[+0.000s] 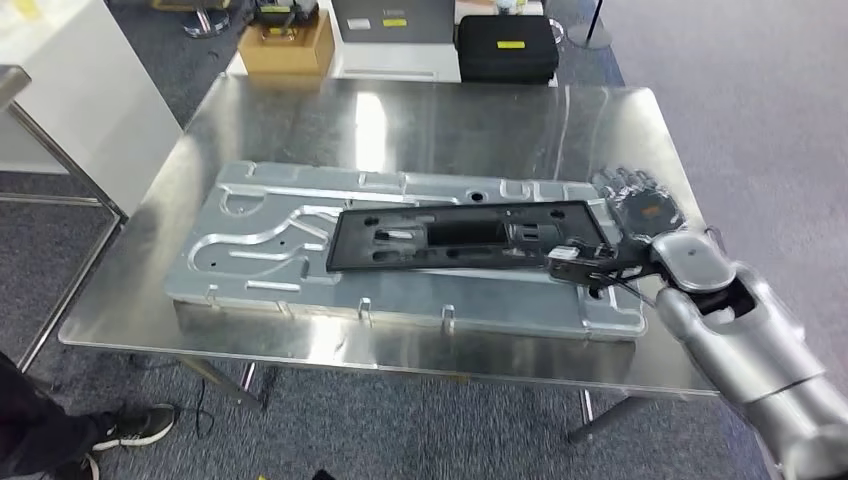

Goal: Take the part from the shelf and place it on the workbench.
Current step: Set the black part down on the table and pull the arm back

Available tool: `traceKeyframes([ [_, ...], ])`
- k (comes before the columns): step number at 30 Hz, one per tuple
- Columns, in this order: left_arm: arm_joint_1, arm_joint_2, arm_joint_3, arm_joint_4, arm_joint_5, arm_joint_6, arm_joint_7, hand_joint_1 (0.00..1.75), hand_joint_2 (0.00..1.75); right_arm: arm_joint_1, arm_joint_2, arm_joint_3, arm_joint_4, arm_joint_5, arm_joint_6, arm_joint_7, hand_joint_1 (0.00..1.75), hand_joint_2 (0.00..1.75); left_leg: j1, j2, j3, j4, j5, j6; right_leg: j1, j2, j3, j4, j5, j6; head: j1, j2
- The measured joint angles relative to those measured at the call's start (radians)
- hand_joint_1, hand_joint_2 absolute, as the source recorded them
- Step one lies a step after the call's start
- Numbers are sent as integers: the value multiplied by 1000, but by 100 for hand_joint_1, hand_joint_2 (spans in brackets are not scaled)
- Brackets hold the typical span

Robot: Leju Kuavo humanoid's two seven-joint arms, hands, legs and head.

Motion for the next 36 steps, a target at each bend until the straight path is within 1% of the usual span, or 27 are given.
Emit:
traceKeyframes([
  [1,2,1,2,0,2,0,-1,0,0,2,-25,7,-25,-7,4,5,0,0,3,1,-31,70,-31,-4,0,0,0,1,-1,-2,-1,0],
  [2,4,2,4,0,4,0,-2,0,0,6,-45,14,-46,-11,6,8,0,0,5,1,-57,126,-50,-7,0,0,0,2,-1,-3,-1,0],
  [3,5,3,6,0,4,0,-3,0,0,10,-61,20,-63,-13,8,11,0,0,7,2,-68,150,-50,-10,0,1,0,4,-2,-3,-1,0],
  [4,6,3,7,0,4,0,-3,0,0,14,-75,26,-79,-14,10,13,0,0,9,2,-61,135,-30,-11,0,3,0,6,-4,-2,-1,0],
  [6,6,4,11,0,5,0,-4,0,0,18,-98,37,-106,-18,10,17,0,0,11,2,-1,8,37,-9,-2,6,0,12,-8,4,-1,0],
  [8,5,5,14,0,9,1,-6,0,0,21,-127,45,-133,-32,11,23,0,0,8,1,52,-100,71,-1,1,7,-2,17,-11,14,0,0],
  [9,6,5,16,0,12,1,-8,0,0,27,-148,48,-151,-45,13,27,0,0,6,0,60,-119,71,3,3,6,-3,18,-11,20,0,0],
  [11,11,6,20,0,21,1,-14,0,0,48,-202,49,-201,-85,15,36,0,0,4,-4,62,-123,73,16,2,3,-2,14,-10,33,0,0],
  [13,16,7,23,0,28,1,-21,0,0,77,-261,42,-256,-124,14,43,0,0,6,-5,66,-134,79,30,-2,3,-7,29,-25,43,1,0],
  [14,18,8,24,0,30,1,-24,0,0,89,-288,37,-280,-137,13,46,0,0,8,-4,68,-139,82,36,-3,4,-22,63,-49,47,1,0],
  [15,19,8,25,0,32,1,-25,0,0,100,-312,33,-300,-145,13,48,0,0,8,-3,68,-141,83,40,-3,4,-48,118,-80,49,1,0],
  [17,21,8,29,0,34,1,-26,0,0,120,-347,28,-330,-152,13,50,0,0,7,0,68,-142,83,43,-2,5,-112,249,-137,53,1,0],
  [18,22,9,30,0,35,1,-26,0,0,129,-356,27,-339,-154,13,50,0,0,6,1,68,-141,82,43,-2,5,-132,288,-145,54,1,0],
  [19,22,9,31,0,35,1,-26,0,0,137,-363,27,-347,-156,13,50,0,0,6,2,68,-141,81,43,-3,5,-135,290,-133,54,1,0],
  [20,23,10,32,0,36,1,-27,0,0,145,-370,26,-355,-159,9,51,0,0,6,3,69,-140,81,43,-3,4,-116,252,-103,53,1,0],
  [21,22,10,34,0,37,1,-27,0,0,158,-380,21,-364,-161,0,52,0,0,6,3,70,-139,79,41,-3,4,-81,183,-65,51,1,0],
  [22,22,10,36,0,39,2,-28,0,0,177,-389,10,-379,-163,-23,52,0,0,5,1,71,-137,77,39,-2,3,-43,110,-37,48,1,0],
  [23,22,10,37,0,41,2,-29,0,0,210,-398,-8,-396,-159,-61,48,0,44,4,-2,71,-135,75,35,1,3,-14,53,-20,44,1,0],
  [24,23,10,39,0,43,4,-30,0,0,256,-402,-35,-415,-146,-111,40,0,87,3,-5,71,-134,74,30,4,2,3,20,-15,39,1,0],
  [26,25,10,39,0,48,11,-33,0,0,379,-379,-110,-452,-85,-242,4,0,175,4,-10,72,-136,73,18,10,1,10,7,-18,28,0,0],
  [28,26,9,39,0,55,24,-33,0,0,514,-299,-198,-481,-2,-426,-61,0,175,8,-9,70,-124,59,5,9,-3,17,1,-16,15,0,0],
  [30,25,9,39,0,59,44,-29,0,0,639,-170,-278,-504,39,-648,-155,0,175,10,-4,42,-50,9,-5,8,-7,22,-3,-16,1,-1,0],
  [32,25,7,39,0,62,65,-24,0,0,744,-30,-327,-521,3,-824,-250,0,87,9,-1,-15,77,-54,-10,11,-10,23,-2,-19,-8,-1,0],
  [33,26,7,39,0,64,74,-20,0,0,788,36,-341,-528,-49,-881,-294,0,44,9,0,-34,121,-67,-10,12,-11,23,-1,-21,-10,-1,0],
  [34,28,7,39,0,66,81,-17,0,0,827,94,-349,-534,-117,-915,-334,0,0,9,1,-38,132,-62,-9,13,-11,24,0,-22,-11,-1,0],
  [35,30,7,39,0,68,86,-13,0,0,859,146,-358,-541,-194,-935,-373,0,0,9,1,-21,101,-37,-5,15,-9,24,2,-23,-12,-1,0],
  [36,30,7,39,0,70,90,-10,0,0,887,198,-368,-549,-278,-946,-413,0,0,7,1,12,38,-3,1,16,-7,25,3,-24,-13,-1,0],
])
